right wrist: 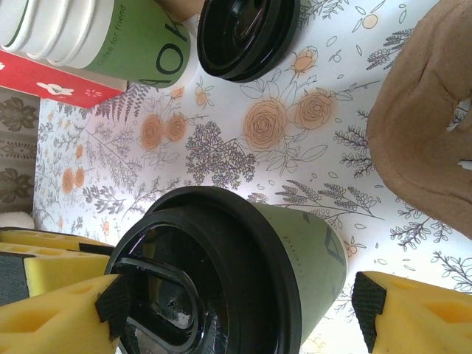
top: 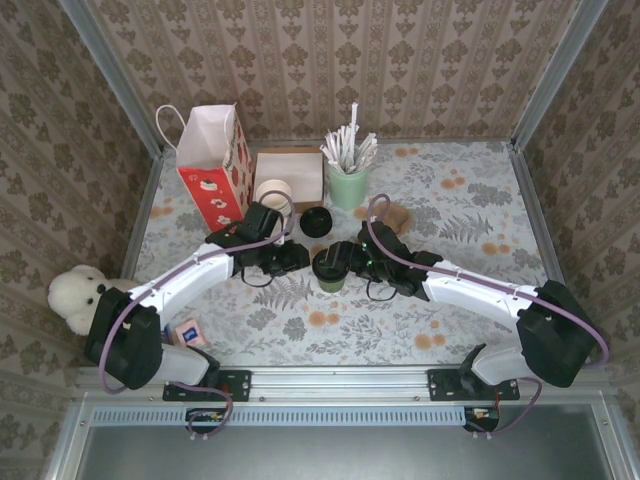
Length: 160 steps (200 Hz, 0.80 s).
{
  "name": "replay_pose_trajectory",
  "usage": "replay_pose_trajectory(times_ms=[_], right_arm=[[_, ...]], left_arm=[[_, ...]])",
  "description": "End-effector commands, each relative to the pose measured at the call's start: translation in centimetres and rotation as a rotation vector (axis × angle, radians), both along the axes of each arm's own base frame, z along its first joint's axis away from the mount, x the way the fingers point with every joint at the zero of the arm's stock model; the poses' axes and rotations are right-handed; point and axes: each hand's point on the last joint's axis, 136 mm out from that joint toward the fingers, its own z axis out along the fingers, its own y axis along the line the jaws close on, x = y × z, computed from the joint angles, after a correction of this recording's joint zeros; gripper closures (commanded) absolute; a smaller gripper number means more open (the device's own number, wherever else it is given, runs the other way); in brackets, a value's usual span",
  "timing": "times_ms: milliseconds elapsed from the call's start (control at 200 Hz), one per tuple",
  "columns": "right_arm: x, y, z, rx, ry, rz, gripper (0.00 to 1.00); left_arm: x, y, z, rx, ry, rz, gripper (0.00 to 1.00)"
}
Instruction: Pack the takeout coffee
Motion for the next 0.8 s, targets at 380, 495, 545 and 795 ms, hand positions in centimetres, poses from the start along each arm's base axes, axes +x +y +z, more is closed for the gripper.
replay_pose_trajectory(times_ms=[380,495,545,795], right_arm=[[-0.6,0.2,-0.4,0.022,-0.001,0.019,0.29],[-0.8,0.2,-1.0,0.01,0.019,0.021,0.31],[-0.9,0.1,-1.9,-0.009,0.042,0.021,0.32],[-2.2,-0.7,-4.8,-0.054,0.138,0.011,0.41]], left_arm=[[-0.3,-1.4,0.6,-0.13,0.028,-0.022,0.75],[-0.3,-1.7,0.1,-0.135,0.045,-0.03,0.78],[-0.3,-1.7,-0.1,-0.133,0.052,-0.033,0.79],[-1.9,-0.6,-3.3,-0.063,0.133,-0.044,0.85]])
